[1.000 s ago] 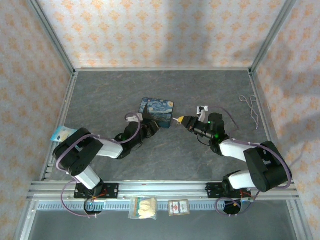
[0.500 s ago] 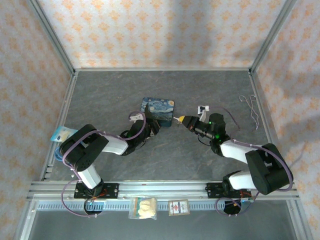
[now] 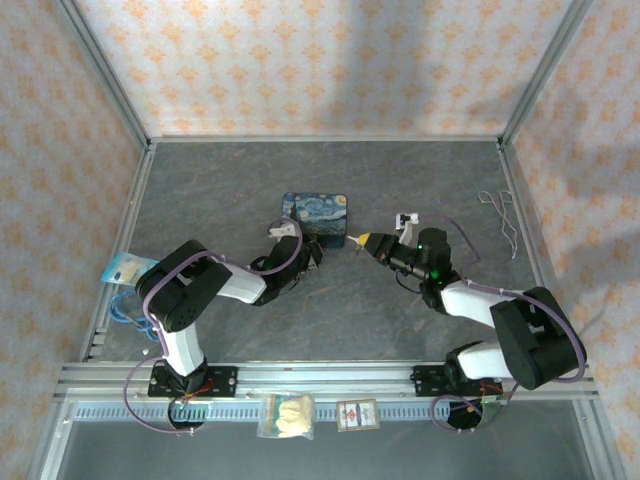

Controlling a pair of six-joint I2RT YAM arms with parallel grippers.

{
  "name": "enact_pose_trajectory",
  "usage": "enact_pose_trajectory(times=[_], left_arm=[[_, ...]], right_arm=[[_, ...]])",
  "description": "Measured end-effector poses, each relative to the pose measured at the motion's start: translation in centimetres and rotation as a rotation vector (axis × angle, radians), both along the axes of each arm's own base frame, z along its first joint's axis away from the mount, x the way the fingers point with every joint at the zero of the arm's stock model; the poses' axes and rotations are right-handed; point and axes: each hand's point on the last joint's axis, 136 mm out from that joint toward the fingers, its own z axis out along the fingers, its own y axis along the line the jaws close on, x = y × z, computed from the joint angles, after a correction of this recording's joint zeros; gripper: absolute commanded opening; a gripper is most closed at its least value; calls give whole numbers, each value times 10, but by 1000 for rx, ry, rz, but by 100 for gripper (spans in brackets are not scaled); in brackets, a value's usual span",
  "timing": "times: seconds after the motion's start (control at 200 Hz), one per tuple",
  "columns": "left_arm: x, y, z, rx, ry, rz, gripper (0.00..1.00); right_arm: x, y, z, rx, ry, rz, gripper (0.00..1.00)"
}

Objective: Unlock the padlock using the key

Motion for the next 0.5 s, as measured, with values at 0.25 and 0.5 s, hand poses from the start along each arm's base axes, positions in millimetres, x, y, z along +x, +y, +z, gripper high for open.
enact_pose_trajectory(times=[0.25, 0.5], left_arm=[[1, -12, 8, -69, -16, -33, 0], [1, -9, 16, -239, 10, -16, 0]], right_arm=[[-3, -4, -4, -7, 3, -13, 0], [-12, -15, -32, 37, 102, -78, 0]])
